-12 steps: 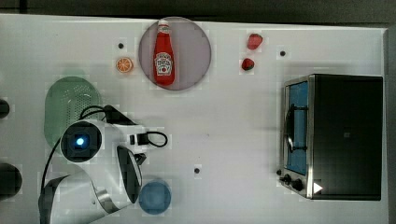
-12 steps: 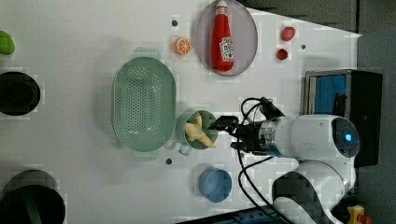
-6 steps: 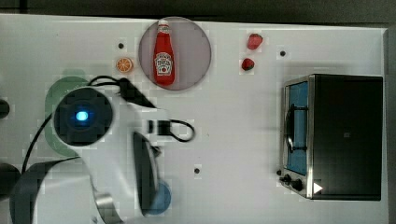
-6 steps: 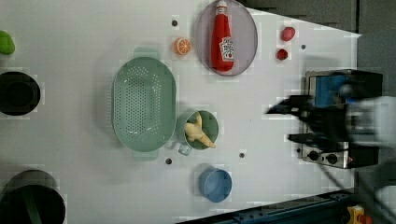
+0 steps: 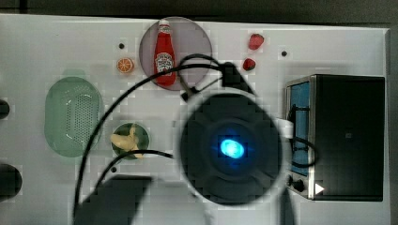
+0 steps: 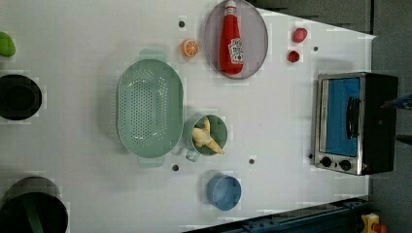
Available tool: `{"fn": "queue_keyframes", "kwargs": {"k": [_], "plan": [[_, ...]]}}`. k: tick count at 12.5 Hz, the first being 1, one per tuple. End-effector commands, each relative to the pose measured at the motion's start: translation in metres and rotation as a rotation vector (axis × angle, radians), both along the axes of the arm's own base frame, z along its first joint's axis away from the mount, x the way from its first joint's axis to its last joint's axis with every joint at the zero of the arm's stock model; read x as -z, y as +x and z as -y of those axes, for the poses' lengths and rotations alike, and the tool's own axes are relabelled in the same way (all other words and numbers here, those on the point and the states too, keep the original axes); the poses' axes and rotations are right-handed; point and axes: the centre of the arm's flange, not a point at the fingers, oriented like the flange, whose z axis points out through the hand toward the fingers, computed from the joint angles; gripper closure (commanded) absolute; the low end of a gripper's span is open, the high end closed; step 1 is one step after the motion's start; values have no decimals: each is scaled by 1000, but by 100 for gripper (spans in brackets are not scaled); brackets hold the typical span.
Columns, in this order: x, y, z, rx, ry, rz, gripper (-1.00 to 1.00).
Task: Pick Banana and place it in mug.
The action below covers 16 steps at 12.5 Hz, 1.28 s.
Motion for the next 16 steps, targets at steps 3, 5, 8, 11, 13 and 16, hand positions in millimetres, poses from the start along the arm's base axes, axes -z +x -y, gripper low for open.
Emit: {"fn": "queue_keyframes", "kwargs": {"k": [3, 5, 8, 11, 13, 16], "plan": [[4, -4, 13, -48, -9, -106, -100], [6, -4, 13, -48, -9, -111, -100], [7, -3, 13, -48, -9, -114, -100], [8, -3, 13, -48, -9, -114, -100], [8, -3, 13, -48, -9, -115, -100], [7, -3, 13, -48, -9, -114, -100]]}}
